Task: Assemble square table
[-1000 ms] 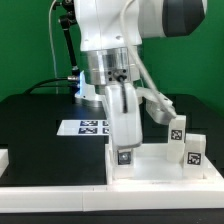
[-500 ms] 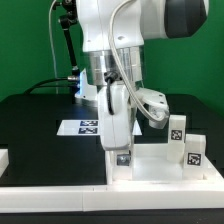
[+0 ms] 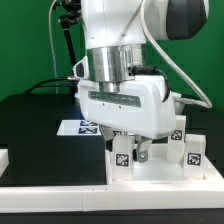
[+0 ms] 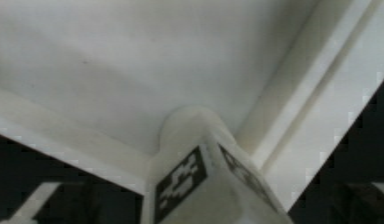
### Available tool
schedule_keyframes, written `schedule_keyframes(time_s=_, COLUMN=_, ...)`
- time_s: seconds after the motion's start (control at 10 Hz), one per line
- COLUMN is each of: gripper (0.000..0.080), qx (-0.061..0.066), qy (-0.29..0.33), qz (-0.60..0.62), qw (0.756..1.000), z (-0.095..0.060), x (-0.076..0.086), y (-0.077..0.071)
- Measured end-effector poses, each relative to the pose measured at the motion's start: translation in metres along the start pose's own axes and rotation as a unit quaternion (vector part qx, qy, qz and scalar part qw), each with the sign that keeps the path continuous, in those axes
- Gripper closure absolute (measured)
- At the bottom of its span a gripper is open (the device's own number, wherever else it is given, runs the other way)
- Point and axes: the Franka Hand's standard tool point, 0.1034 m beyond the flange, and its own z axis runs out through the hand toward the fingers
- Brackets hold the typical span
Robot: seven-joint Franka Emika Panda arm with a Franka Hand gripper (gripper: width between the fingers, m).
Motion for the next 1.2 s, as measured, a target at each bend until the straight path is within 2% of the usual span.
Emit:
schedule_keyframes(time_s=0.1, gripper=0.0151, qx=-0.001, qy=0.008, qz=-0.096, qw=0.995, z=-0.0003, x=0.0031, y=0.0006)
schedule_keyframes(time_s=0.3, gripper=0.0151, qx=-0.005, qy=0.016, qz=-0.27, qw=0.963, z=-0.0015, x=0.0085, y=0.0013)
schedule_keyframes(time_s=0.4, gripper=0.0151, qx=-0.006, qy=0.02, qz=-0.298, qw=0.954, z=-0.0005, x=0.0056, y=-0.0009)
schedule_keyframes(time_s=0.6, gripper=0.0154, qx=-0.005, qy=0.023, qz=-0.283, qw=0.959, z=0.0007, x=0.0046, y=-0.0007)
schedule_keyframes(time_s=0.7, gripper=0.0306, qx=-0.005, qy=0.023, qz=-0.283, qw=0.959, z=0.0007, x=0.0048, y=-0.0005)
schedule_keyframes(time_s=0.8, gripper=0.0306, qx=-0.004, qy=0.023, qz=-0.269, qw=0.963, z=0.0008, x=0.0047, y=-0.0006)
schedule_keyframes(time_s=0.9, gripper=0.0518, qx=-0.003, qy=0.023, qz=-0.236, qw=0.972, z=0.0008, x=0.0045, y=-0.0007)
schedule_keyframes(time_s=1.0, gripper=0.0513, qx=-0.002, qy=0.024, qz=-0.168, qw=0.986, z=0.0007, x=0.0052, y=-0.0003)
schedule_keyframes(time_s=1.2, gripper=0.0513, qx=0.0, qy=0.024, qz=-0.113, qw=0.993, z=0.0007, x=0.0057, y=0.0)
